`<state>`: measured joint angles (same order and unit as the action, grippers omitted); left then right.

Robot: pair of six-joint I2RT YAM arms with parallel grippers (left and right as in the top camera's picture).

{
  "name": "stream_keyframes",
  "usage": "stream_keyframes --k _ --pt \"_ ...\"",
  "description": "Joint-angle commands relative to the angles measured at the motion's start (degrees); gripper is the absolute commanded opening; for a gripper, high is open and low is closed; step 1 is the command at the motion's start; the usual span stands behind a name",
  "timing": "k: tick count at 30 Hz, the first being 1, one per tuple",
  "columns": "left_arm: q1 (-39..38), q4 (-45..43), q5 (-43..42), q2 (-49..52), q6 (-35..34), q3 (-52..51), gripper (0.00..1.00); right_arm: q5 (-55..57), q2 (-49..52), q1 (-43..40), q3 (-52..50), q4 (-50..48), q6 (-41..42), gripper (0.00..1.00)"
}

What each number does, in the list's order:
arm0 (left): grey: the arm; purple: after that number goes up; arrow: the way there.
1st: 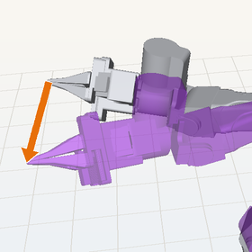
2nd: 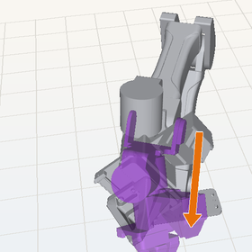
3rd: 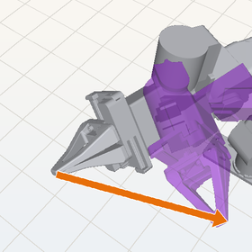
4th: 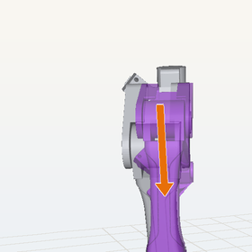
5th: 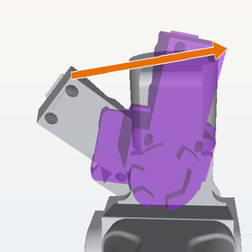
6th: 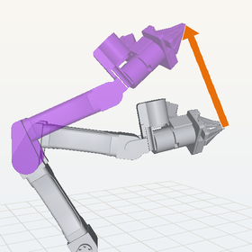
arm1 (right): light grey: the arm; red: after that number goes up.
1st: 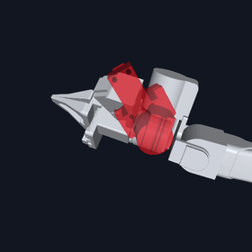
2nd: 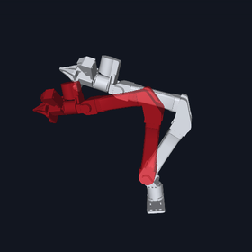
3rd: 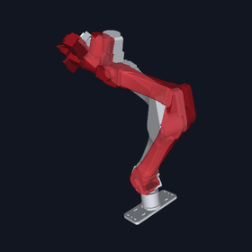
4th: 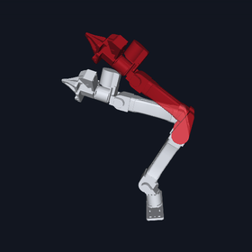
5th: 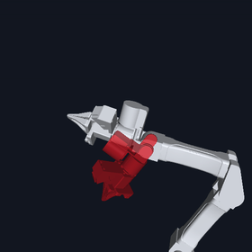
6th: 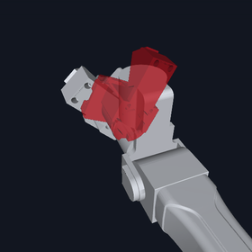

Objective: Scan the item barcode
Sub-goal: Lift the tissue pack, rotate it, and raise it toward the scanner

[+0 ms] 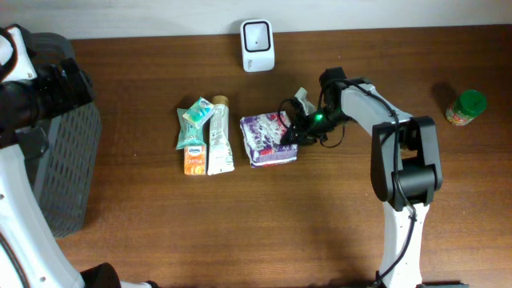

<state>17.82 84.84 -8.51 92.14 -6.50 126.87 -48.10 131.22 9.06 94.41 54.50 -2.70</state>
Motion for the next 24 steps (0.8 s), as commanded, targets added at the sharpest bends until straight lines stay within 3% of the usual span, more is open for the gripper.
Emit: stream_keyframes --k 1,5,8,15,24 --pt "0.2 0.1 0.0 -0.7 -0.3 0.6 0.99 0.0 -1.3 0.2 6.7 4.3 -0.3 0.04" --pt "0.2 0.1 0.0 -0.7 -0.3 0.6 0.99 -1.5 -7.3 1.0 14.7 6.2 -8.0 0.04" --pt "0.2 0.1 0.0 -0.7 -0.3 0.6 0.99 -1.4 -10.3 2.8 14.9 -0.7 -11.4 0.04" --pt "0.2 0.1 0.0 -0.7 -0.3 0.6 0.99 2.2 -10.9 4.1 15.1 -31.1 3.3 0.04" --pt "0.2 0.1 0.0 -0.7 -0.3 0.6 0.99 2.3 -11.0 4.0 15.1 -30.3 4.9 0.04"
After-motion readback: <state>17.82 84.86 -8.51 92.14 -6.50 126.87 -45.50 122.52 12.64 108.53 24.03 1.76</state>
